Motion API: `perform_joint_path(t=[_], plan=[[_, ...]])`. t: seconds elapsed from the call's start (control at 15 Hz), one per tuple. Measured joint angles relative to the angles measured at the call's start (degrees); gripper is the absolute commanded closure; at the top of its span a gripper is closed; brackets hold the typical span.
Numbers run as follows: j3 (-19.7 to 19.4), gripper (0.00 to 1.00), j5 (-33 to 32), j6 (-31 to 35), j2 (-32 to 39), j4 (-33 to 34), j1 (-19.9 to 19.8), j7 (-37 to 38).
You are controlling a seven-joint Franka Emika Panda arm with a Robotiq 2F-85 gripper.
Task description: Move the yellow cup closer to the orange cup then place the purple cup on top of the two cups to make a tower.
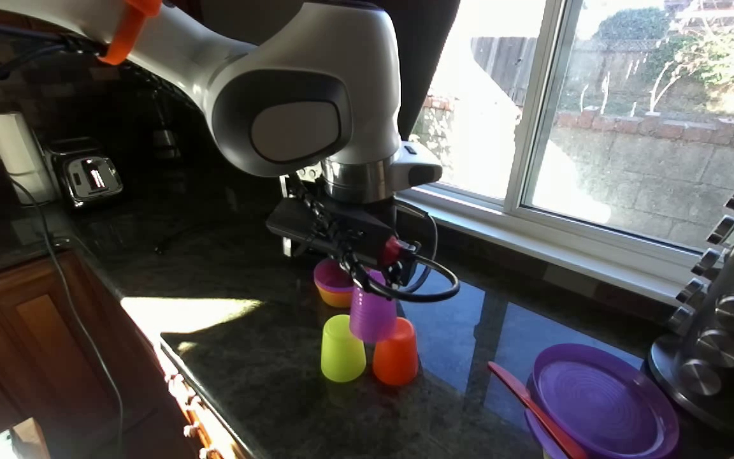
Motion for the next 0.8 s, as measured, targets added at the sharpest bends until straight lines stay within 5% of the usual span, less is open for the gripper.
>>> perform_joint_path(t=[0.27,0.33,0.53,0.8], plan=[[0.1,0.61,0.0,-0.1,0.3,0.2,0.0,-0.2],[0.1,0.11,0.0,-0.1,0.3,0.2,0.0,-0.5],[0.1,0.00,0.1,-0.2,0.4,0.2,0.0,-0.8],[0.1,0.00,0.1,-0.9,0.4,0.3,0.0,-0.8]])
